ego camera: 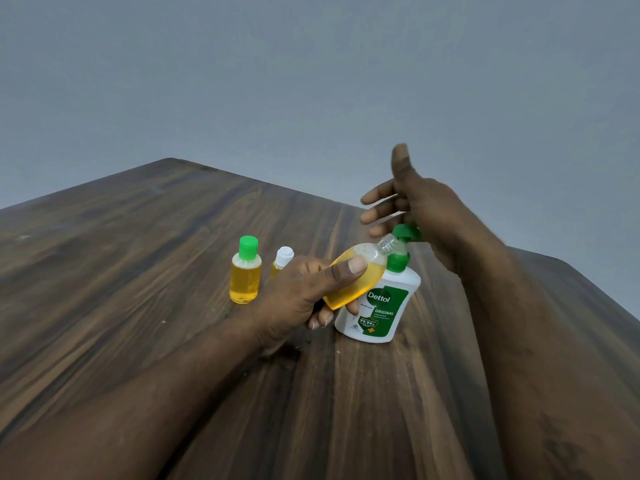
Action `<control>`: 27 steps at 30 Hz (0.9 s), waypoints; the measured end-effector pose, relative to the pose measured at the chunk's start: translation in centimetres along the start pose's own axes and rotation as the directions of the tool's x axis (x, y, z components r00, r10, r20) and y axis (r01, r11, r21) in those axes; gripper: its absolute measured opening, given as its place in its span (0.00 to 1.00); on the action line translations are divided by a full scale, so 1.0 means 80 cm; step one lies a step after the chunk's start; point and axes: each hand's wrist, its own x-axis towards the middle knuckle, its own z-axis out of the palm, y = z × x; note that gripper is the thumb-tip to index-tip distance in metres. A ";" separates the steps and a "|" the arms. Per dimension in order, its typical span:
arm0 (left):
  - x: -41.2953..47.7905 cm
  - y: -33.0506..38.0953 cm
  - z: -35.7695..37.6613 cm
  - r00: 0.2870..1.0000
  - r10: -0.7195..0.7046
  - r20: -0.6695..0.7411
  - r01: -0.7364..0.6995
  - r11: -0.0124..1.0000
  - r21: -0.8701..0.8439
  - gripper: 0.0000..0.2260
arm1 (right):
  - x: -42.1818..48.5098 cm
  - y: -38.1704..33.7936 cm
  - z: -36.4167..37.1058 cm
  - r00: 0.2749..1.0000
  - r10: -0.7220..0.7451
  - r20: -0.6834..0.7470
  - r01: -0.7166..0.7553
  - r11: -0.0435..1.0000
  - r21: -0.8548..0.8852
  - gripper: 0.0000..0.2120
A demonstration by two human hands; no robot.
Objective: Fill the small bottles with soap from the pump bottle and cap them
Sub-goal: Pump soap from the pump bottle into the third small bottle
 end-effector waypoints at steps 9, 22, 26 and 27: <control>0.000 -0.001 0.000 1.000 0.006 -0.017 -0.006 1.000 0.018 0.27 | 0.005 0.015 0.015 0.993 0.094 0.069 -0.089 0.994 -0.070 0.37; -0.001 0.001 0.003 1.000 -0.007 0.001 0.007 1.000 -0.006 0.25 | 0.000 0.008 0.018 0.996 0.059 0.065 -0.051 0.992 -0.117 0.33; -0.001 0.001 0.002 1.000 0.005 0.004 -0.005 1.000 -0.015 0.26 | -0.003 0.002 0.010 0.998 0.020 0.065 -0.013 0.994 -0.110 0.35; -0.001 0.002 0.003 1.000 0.005 0.008 -0.005 1.000 -0.015 0.26 | -0.003 0.001 0.007 0.998 0.011 0.057 -0.006 0.995 -0.099 0.35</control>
